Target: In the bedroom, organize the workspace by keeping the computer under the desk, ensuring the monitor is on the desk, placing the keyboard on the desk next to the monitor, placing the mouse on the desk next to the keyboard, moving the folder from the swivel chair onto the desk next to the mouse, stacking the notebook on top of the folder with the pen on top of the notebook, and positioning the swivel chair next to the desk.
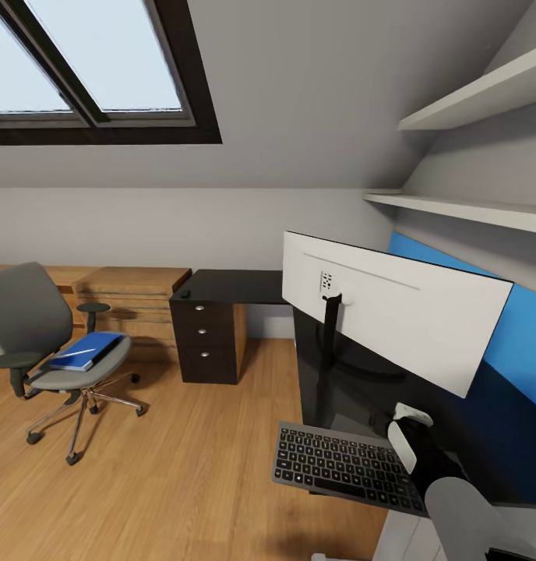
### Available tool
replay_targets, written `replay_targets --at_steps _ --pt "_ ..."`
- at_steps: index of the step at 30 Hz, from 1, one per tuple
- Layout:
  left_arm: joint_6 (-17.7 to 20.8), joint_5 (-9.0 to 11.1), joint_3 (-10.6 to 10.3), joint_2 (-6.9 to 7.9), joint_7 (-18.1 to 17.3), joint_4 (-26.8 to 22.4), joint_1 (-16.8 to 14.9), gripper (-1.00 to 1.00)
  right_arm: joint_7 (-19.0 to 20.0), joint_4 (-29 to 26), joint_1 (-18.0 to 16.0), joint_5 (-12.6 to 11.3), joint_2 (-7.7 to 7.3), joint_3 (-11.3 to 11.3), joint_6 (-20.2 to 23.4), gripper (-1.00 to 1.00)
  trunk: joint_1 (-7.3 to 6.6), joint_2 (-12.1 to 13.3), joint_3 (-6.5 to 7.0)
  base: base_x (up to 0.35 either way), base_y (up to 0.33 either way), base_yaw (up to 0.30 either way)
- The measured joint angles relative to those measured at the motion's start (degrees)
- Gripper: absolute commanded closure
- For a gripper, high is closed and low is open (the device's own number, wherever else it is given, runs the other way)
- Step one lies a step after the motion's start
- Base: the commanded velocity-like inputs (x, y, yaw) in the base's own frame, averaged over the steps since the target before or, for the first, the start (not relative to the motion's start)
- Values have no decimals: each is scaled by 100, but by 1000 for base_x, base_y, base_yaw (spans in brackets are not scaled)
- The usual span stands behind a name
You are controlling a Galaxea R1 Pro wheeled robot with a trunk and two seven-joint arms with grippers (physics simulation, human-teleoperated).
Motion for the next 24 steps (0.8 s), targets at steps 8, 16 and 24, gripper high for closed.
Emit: replay_targets --at_steps 8,16,24 --pt "0 0 0 0 0 3 0 -100 4 -2 1 -1 0 -10 7 -100 0 0 0 0 0 0" --pt "-1 0 0 -2 0 3 0 -100 3 -8 -3 47 4 3 10 -100 0 0 -22 0 0 0" --pt "-1 0 0 -2 0 3 0 -100 9 -30 -2 33 6 -3 7 -100 0 0 -38 -28 0 0"
